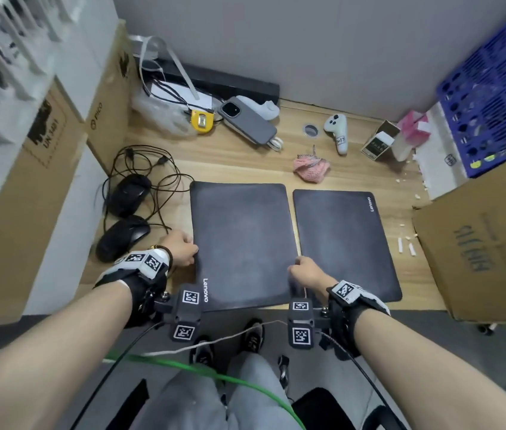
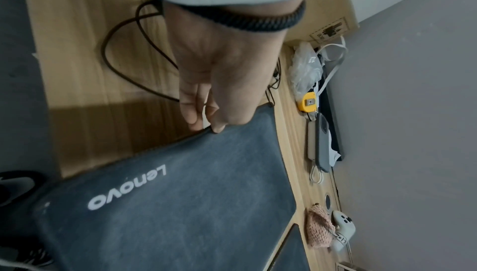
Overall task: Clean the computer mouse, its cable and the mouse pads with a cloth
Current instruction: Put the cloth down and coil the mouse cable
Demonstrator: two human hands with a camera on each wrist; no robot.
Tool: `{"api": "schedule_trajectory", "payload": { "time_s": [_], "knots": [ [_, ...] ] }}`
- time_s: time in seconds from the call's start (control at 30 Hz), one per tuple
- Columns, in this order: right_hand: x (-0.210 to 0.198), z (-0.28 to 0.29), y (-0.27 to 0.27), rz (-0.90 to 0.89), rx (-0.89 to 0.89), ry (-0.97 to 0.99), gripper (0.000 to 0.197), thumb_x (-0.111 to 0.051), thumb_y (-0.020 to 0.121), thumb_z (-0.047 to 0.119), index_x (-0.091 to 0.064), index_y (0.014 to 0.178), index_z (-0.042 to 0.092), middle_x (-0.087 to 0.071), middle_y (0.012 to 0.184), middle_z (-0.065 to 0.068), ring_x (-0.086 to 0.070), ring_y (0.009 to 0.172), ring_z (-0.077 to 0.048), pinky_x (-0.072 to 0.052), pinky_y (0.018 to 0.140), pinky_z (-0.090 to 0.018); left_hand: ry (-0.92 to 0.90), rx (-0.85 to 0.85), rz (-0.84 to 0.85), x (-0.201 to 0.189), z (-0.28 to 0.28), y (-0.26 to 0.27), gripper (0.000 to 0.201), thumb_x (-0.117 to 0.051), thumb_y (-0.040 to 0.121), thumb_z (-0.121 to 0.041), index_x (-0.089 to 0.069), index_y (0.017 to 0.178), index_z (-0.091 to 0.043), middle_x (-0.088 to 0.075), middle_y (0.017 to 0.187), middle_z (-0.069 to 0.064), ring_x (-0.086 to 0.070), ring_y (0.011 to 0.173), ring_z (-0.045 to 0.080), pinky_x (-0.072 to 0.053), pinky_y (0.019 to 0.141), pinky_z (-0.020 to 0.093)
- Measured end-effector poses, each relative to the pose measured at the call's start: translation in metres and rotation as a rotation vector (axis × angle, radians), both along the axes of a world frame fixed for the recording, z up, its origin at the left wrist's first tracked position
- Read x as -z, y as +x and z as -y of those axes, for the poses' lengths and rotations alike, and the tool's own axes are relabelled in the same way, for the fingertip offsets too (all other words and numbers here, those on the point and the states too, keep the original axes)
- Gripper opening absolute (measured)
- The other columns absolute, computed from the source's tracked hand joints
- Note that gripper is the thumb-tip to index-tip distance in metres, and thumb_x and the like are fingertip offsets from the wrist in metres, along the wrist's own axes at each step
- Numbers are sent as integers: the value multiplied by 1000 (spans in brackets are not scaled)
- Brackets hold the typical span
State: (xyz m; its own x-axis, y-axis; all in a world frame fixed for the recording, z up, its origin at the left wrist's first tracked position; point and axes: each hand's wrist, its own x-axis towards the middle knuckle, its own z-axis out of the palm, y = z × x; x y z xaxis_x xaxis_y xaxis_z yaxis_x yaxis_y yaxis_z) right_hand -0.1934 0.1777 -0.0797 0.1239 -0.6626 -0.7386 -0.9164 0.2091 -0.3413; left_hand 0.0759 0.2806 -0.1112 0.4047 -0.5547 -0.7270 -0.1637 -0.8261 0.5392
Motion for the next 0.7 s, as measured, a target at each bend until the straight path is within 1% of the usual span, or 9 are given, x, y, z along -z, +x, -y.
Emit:
{"api": "schedule_trajectory", "payload": {
  "time_s": [0.07, 0.1, 0.2, 0.27, 0.37, 0.43, 0.5, 0.6, 0.7],
  "knots": [
    [0, -2, 11, -16, 1, -46, 5, -48, 87, 9, -51, 85, 6, -57, 103, -16, -54, 96, -30, -40, 80, -31, 4, -8, 1, -5, -5, 3, 28, -52, 84, -3, -49, 58, -12, -54, 36, -2, -55, 46, 19, -46, 50, 20],
    [1, -4, 18, -20, 1, -47, 13, -48, 88, 10, -55, 97, 3, -57, 112, -17, -55, 103, -31, -41, 84, -31, 13, -11, 0, -5, -10, 6, 30, -52, 84, -2, -48, 57, -13, -53, 36, -2, -56, 44, 18, -44, 49, 19],
    [4, -7, 33, -44, 54, -55, 37, -44, 94, 15, -47, 125, -6, -50, 132, -22, -49, 121, -36, -40, 98, -33, 34, -34, 4, 2, -24, 17, 31, -57, 81, -1, -45, 56, -14, -53, 44, -1, -63, 63, 24, -47, 65, 28],
    [3, -6, 40, -67, 103, -64, 42, -39, 98, 18, -43, 132, -6, -45, 139, -26, -44, 128, -39, -37, 104, -36, 70, -22, -1, 4, -33, 22, 31, -60, 82, -1, -45, 58, -14, -52, 58, 4, -61, 68, 23, -49, 69, 34],
    [0, -5, 41, -30, 149, -62, 38, -35, 99, 21, -54, 124, -1, -52, 131, -23, -49, 120, -39, -39, 105, -39, 81, -23, -34, -1, -36, 22, 26, -54, 90, -7, -46, 67, -14, -52, 68, 8, -61, 48, 17, -52, 50, 23],
    [0, -5, 38, 13, 172, -97, 27, -35, 95, 20, -60, 86, 13, -54, 103, -17, -49, 96, -32, -45, 96, -40, 80, -4, -5, -7, -33, 20, 23, -49, 96, -17, -48, 74, -14, -55, 72, 5, -60, 47, 15, -42, 37, 16],
    [-3, -3, 34, 24, 179, -134, 31, -36, 91, 16, -44, 61, 17, -50, 88, -12, -42, 83, -28, -48, 88, -41, 42, 28, 24, -15, -27, 16, 26, -46, 98, -22, -47, 74, -13, -54, 72, 4, -59, 51, 17, -41, 36, 16],
    [-16, 6, 25, -35, 155, -176, 28, -39, 93, 13, -53, 69, 13, -57, 97, -19, -51, 91, -33, -45, 90, -35, 26, 124, 18, -26, -17, 11, 29, -50, 96, -19, -44, 68, -14, -53, 67, 4, -55, 50, 17, -40, 37, 16],
    [-35, 23, 6, -105, 139, -189, 27, -41, 95, 10, -65, 104, 2, -60, 122, -23, -52, 116, -39, -41, 92, -32, 5, 262, 22, -37, 1, 0, 33, -56, 90, -19, -44, 59, -15, -53, 55, 3, -49, 44, 17, -38, 45, 19]
  ]
}}
